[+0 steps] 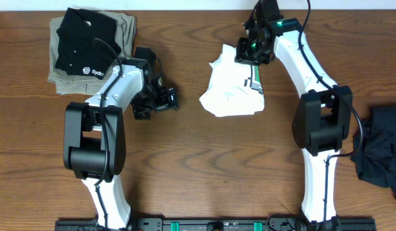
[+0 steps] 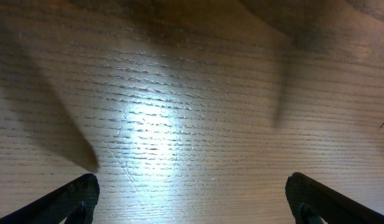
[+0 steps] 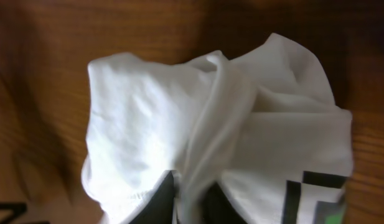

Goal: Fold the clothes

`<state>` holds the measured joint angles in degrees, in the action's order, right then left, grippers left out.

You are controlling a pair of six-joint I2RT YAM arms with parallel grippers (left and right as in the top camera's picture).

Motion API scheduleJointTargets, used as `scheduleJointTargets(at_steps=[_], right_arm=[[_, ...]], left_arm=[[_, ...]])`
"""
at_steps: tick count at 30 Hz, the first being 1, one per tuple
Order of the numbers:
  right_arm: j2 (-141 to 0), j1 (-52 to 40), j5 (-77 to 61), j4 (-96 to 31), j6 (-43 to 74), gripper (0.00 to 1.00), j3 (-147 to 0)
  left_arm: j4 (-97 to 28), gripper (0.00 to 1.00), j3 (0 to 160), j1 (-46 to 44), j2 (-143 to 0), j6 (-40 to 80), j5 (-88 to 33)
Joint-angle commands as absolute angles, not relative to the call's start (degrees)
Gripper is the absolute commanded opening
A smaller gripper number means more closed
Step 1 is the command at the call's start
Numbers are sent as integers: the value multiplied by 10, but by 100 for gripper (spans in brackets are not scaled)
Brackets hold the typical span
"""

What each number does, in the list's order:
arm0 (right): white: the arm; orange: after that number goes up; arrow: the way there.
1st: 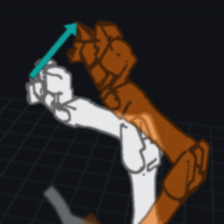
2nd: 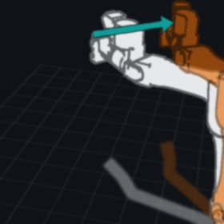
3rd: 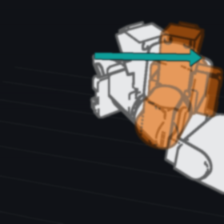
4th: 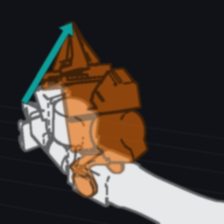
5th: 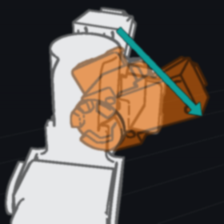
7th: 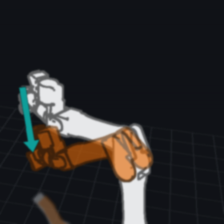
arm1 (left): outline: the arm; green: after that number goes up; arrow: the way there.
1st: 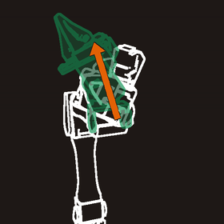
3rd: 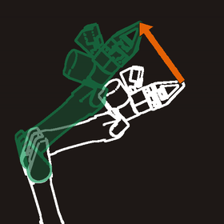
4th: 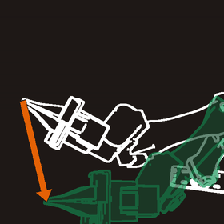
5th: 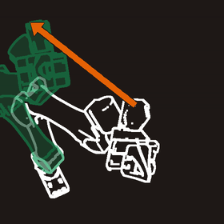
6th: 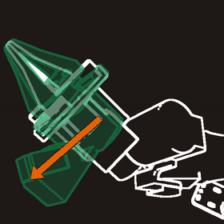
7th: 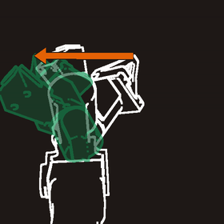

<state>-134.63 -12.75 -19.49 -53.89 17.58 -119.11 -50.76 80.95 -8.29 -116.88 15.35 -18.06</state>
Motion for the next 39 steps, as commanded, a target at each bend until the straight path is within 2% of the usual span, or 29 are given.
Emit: scheduleJointTargets(at_steps=[1, 11, 16, 21, 22, 23, 24, 25, 27, 30, 36, 39], right_arm=[[-1351, -137, -204, -526, 187, 1, -1187], [-1351, -161, -305, -431, 254, 1, -1189], [-1351, -190, -302, -380, 273, 15, -1189], [-1351, -209, -302, -362, 272, 9, -1189], [-1351, -210, -303, -363, 272, 11, -1189], [-1351, -210, -303, -364, 272, 24, -1189], [-1351, -210, -304, -365, 272, 44, -1189], [-1349, -208, -307, -368, 272, 57, -1189], [-1344, -200, -326, -373, 271, 68, -1189], [-1333, -187, -364, -377, 263, 73, -1189], [-1315, -178, -392, -373, 259, 73, -1189], [-1315, -181, -358, -384, 259, 73, -1189]], left_arm=[[-510, 97, 806, -81, -1157, 152, -184], [-508, 97, 806, -81, -1157, 152, -184], [-507, 97, 806, -81, -1157, 152, -184], [-507, 97, 806, -81, -1157, 152, -184], [-507, 97, 806, -81, -1157, 152, -184], [-507, 97, 806, -81, -1157, 152, -184], [-509, 97, 806, -81, -1157, 152, -184], [-509, 97, 806, -81, -1157, 152, -184], [-509, 97, 806, -81, -1157, 152, -184], [-509, 97, 806, -81, -1157, 152, -184], [-507, 97, 806, -81, -1157, 152, -184], [-508, 97, 806, -81, -1157, 152, -184]])
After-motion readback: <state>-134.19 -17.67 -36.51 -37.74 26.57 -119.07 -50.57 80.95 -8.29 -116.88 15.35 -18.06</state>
